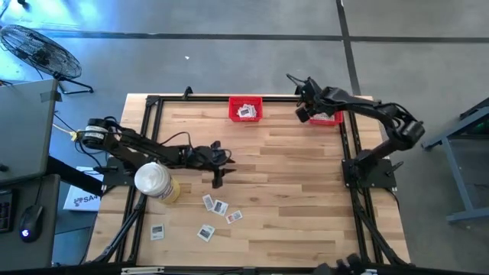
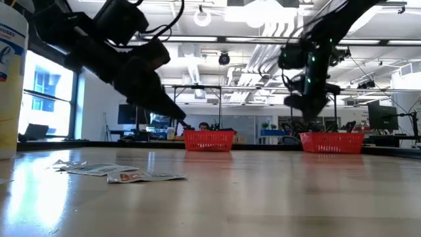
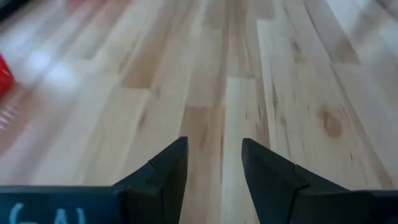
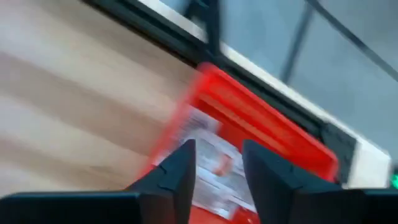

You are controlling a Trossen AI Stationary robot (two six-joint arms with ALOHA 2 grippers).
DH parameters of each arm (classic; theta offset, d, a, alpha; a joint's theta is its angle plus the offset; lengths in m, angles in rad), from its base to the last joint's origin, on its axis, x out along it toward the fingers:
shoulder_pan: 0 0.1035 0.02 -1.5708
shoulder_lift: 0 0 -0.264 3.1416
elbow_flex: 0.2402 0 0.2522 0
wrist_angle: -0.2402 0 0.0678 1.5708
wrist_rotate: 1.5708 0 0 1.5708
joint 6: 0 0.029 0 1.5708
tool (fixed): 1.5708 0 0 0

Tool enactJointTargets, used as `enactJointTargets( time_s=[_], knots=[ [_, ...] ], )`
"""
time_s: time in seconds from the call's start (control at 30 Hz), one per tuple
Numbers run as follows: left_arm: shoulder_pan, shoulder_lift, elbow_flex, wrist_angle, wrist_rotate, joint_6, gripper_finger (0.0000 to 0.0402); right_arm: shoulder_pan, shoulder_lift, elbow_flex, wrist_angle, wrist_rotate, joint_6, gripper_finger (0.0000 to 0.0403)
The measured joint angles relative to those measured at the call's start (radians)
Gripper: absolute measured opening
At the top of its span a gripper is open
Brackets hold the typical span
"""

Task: Pick & Place First Aid Supplies
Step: Put the ointment pack into the right red bin

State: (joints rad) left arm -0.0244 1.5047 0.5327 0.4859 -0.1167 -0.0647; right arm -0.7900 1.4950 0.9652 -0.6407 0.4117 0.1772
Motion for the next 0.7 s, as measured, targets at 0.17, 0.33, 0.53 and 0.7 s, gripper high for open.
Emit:
enactJointTargets(
  time_s=[0.17,0.33,0.53,0.7],
  knots=[
    [0.035,-0.091,-0.001,-0.098,0.002,0.0,0.0149,0.195,-0.045,0.004,0.103,-0.194,-0.044,0.0148],
    [0.029,-0.254,0.0,-0.294,0.011,-0.013,0.0149,0.479,-0.009,0.004,0.324,-0.308,-0.054,0.015],
    [-0.034,-0.459,-0.001,-0.443,0.051,-0.045,0.0149,0.775,0.104,0.004,0.641,-0.314,-0.029,0.015],
    [-0.048,-0.577,-0.001,-0.491,0.049,-0.045,0.0149,0.93,0.275,0.039,0.823,-0.327,-0.017,0.015]
  ],
)
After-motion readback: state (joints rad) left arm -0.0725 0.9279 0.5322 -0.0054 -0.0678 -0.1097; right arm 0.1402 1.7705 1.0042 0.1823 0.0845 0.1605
